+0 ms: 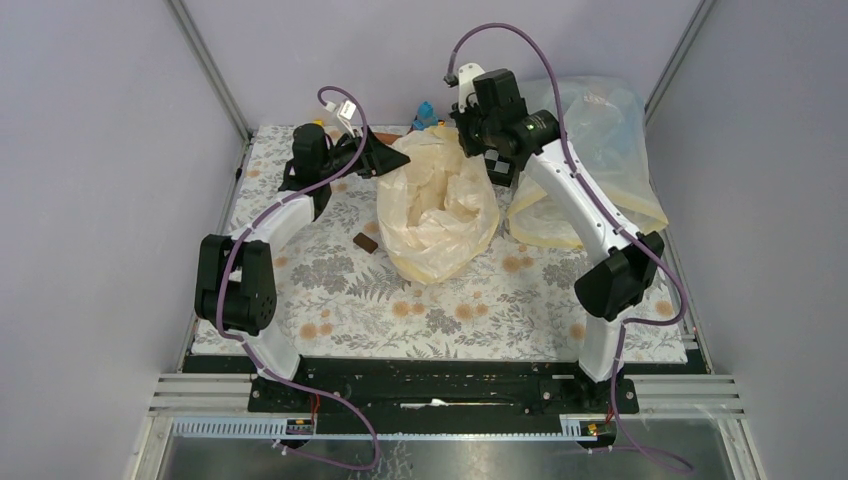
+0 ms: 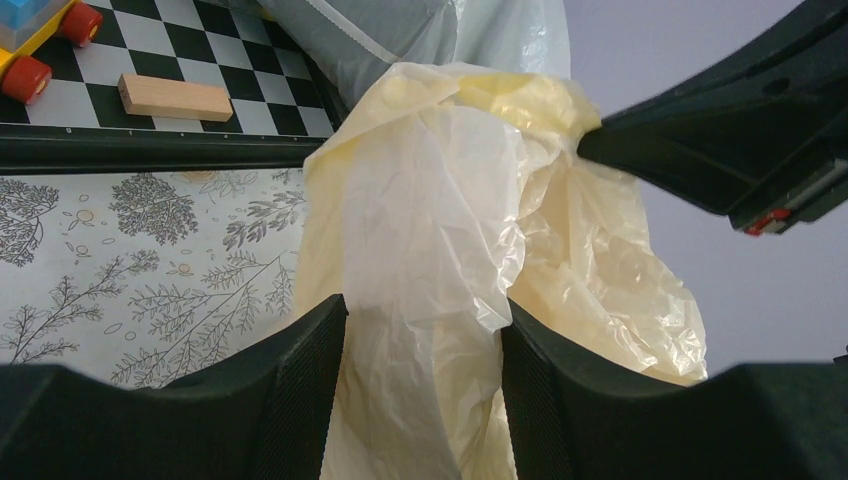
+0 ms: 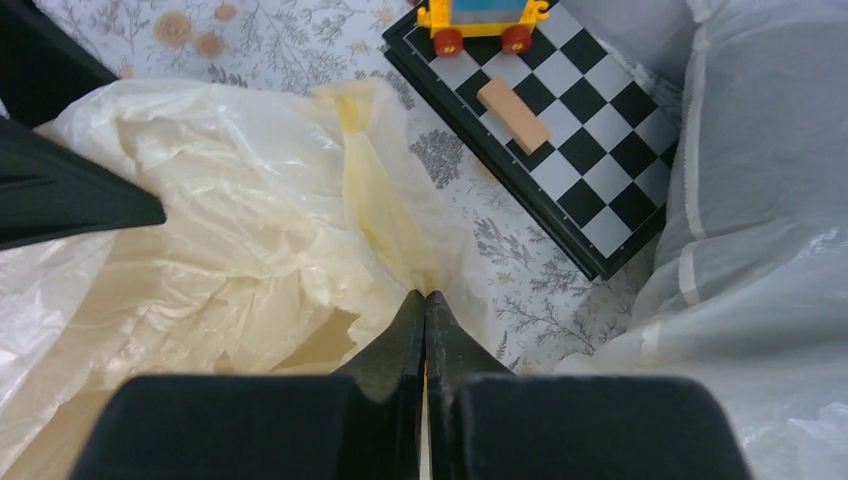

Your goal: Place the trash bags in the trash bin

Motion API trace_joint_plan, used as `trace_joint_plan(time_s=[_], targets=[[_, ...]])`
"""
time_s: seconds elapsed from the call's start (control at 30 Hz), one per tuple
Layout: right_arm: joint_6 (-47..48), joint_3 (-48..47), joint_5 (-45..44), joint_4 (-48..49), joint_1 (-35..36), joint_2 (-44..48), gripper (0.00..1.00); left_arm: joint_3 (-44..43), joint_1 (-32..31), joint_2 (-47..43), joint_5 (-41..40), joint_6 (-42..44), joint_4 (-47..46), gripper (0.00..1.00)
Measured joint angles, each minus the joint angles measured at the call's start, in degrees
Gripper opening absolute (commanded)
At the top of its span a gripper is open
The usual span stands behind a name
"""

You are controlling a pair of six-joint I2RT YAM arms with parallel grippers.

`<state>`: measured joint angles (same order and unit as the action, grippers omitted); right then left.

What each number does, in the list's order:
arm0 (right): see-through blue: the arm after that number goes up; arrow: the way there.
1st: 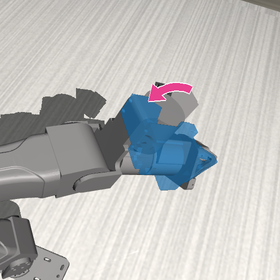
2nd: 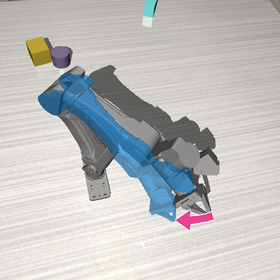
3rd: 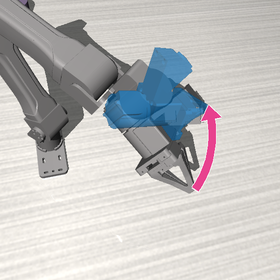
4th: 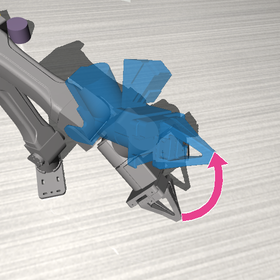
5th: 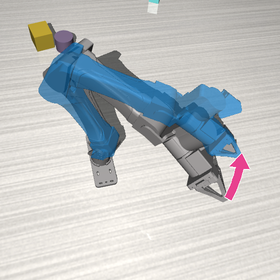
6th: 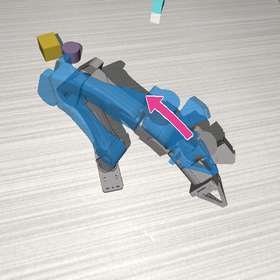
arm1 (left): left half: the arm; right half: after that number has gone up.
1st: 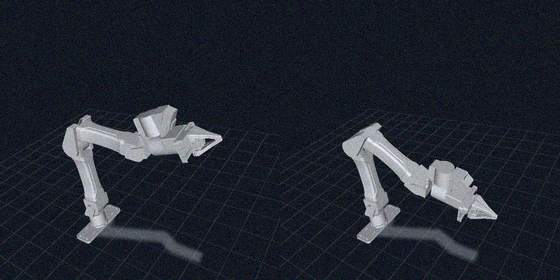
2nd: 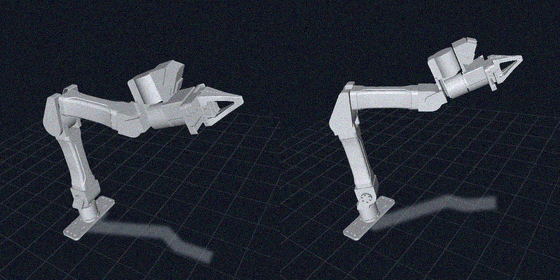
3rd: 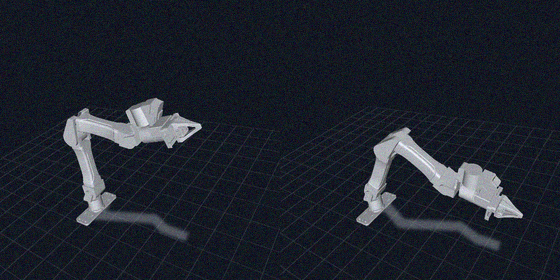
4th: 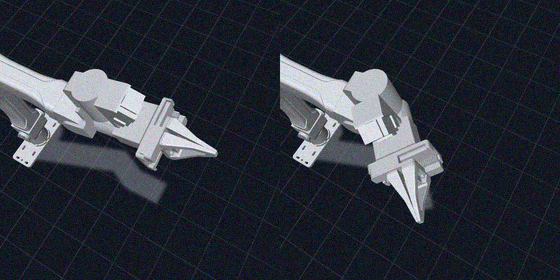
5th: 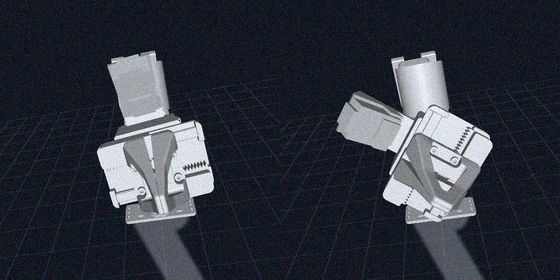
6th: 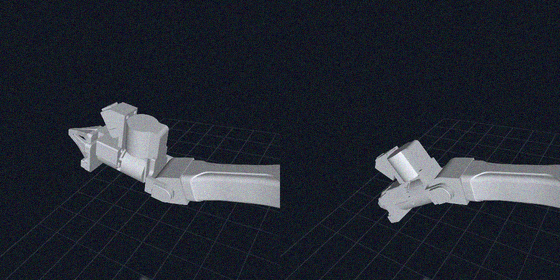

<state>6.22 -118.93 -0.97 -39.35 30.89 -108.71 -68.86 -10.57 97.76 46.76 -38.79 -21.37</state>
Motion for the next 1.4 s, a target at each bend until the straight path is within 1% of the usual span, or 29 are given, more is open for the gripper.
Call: trace_joint_plan(time_s=[0.17,0.37,0.5,0.57,0.7,0.77,0.8,0.83,0.93,1.07,1.13,1.2,1.33,1.4], targets=[[-1.4,-2.2,1.0,0.9,-3.5,-1.4,0.00,0.0,0.0,-0.1,-0.1,0.2,0.4,0.58],[-5.4,-3.1,6.8,1.5,-8.7,-5.8,0.00,0.0,0.0,-0.2,-0.2,0.2,0.5,0.58],[-7.8,-2.8,11.1,1.6,-9.7,-9.0,0.00,0.1,0.0,-0.2,-0.3,0.2,0.6,0.58],[-8.9,-1.0,13.2,2.3,-9.7,-9.6,0.00,0.3,-0.1,-0.4,-0.5,0.2,0.5,0.59],[-10.7,4.3,16.8,4.8,-9.7,-9.6,0.00,2.2,-0.1,-1.4,-1.2,-0.9,-1.3,0.65],[-11.6,7.2,17.7,6.1,-9.7,-9.6,0.01,3.5,-0.1,-1.9,-1.7,-2.1,-2.8,0.71],[-12.0,8.4,18.1,6.5,-9.8,-9.6,0.06,4.2,-0.1,-2.3,-2.0,-2.6,-3.1,0.74],[-12.4,9.4,18.3,6.9,-9.8,-9.6,0.14,4.9,-0.1,-2.6,-2.2,-3.2,-3.1,0.77],[-13.9,11.1,18.4,7.7,-9.8,-9.6,0.26,6.6,-0.3,-4.1,-3.5,-4.4,-2.5,0.85],[-14.8,11.2,16.9,8.5,-9.8,-9.2,0.34,9.8,-0.4,-9.0,-7.3,-5.7,-0.8,0.89],[-15.3,11.3,15.3,8.5,-9.8,-8.4,0.41,11.7,0.0,-13.0,-9.9,-6.4,-0.4,0.91],[-15.8,11.8,13.0,8.6,-9.9,-6.5,0.46,14.0,1.0,-17.6,-12.3,-7.6,-0.5,0.92],[-16.1,12.7,7.7,8.2,-9.9,-0.3,0.49,20.8,5.7,-26.8,-17.4,-11.2,-2.8,0.97],[-16.0,12.7,6.5,7.9,-9.9,3.3,0.49,24.0,7.3,-29.4,-19.6,-12.7,-3.5,0.98]])
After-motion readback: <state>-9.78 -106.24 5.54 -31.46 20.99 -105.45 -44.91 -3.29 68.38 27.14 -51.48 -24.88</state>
